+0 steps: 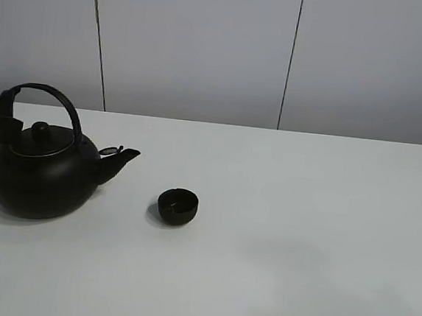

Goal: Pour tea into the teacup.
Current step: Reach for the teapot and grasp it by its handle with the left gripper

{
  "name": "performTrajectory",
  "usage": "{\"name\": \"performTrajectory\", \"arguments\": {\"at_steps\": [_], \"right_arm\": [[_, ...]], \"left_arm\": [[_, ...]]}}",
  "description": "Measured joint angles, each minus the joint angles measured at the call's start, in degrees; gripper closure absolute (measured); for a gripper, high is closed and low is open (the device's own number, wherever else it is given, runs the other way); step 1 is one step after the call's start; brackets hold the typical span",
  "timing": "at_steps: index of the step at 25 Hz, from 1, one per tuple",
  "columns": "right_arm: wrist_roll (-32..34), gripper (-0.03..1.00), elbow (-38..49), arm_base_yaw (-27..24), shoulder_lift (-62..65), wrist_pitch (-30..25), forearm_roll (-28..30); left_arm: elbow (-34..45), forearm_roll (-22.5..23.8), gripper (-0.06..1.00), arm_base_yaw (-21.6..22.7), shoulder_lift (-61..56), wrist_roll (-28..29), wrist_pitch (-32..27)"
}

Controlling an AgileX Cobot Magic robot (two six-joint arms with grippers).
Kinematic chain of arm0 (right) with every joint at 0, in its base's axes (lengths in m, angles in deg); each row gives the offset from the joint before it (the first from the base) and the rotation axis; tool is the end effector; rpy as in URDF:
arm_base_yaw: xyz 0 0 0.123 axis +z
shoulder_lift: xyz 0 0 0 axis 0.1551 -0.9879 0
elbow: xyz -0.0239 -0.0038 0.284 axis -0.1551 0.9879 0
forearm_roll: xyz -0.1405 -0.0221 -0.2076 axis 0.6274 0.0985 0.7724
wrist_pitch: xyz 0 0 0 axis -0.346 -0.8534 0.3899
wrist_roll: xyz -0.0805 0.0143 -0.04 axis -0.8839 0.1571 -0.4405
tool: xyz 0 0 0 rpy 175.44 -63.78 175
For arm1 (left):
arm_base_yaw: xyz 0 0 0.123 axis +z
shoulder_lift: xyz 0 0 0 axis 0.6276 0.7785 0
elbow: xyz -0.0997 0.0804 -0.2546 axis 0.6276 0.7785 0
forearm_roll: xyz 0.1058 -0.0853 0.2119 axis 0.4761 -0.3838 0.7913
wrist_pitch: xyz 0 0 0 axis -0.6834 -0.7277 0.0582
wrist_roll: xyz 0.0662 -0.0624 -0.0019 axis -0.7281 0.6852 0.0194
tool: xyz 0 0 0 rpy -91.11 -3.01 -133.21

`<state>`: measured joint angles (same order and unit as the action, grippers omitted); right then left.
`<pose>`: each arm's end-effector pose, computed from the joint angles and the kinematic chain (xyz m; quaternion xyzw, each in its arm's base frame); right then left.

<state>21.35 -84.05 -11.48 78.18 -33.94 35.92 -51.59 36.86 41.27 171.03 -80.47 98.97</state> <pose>-0.0049 0.0028 0.2668 -0.0315 0.8635 -0.0233 0.5029 0.2814 -0.0220 0.1345 0.1835 0.8195 -0.0849 0.5362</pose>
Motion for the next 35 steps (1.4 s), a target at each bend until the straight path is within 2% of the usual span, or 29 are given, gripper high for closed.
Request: {"name": "performTrajectory", "arguments": {"at_steps": [9, 15, 21, 29, 32, 35], "right_arm": [[0.0, 0.47, 0.0, 0.0, 0.0, 0.0, 0.0], [0.0, 0.47, 0.0, 0.0, 0.0, 0.0, 0.0], [0.0, 0.47, 0.0, 0.0, 0.0, 0.0, 0.0], [0.0, 0.47, 0.0, 0.0, 0.0, 0.0, 0.0], [0.0, 0.47, 0.0, 0.0, 0.0, 0.0, 0.0], [0.0, 0.47, 0.0, 0.0, 0.0, 0.0, 0.0]], "left_arm": [[-5.2, 1.3, 0.48, 0.0, 4.9, -0.1, 1.3], [-7.1, 2.9, 0.64, 0.0, 6.9, -0.7, 1.7], [-7.2, 3.9, 0.81, 0.1, 7.0, -4.6, 1.7], [-7.2, 3.9, 0.82, 0.2, 7.0, -6.5, 2.0], [-7.0, 3.9, 0.82, 0.1, 4.8, -5.8, -0.1], [-6.8, 3.9, 0.83, 0.1, 1.0, -3.2, -5.0]]}}
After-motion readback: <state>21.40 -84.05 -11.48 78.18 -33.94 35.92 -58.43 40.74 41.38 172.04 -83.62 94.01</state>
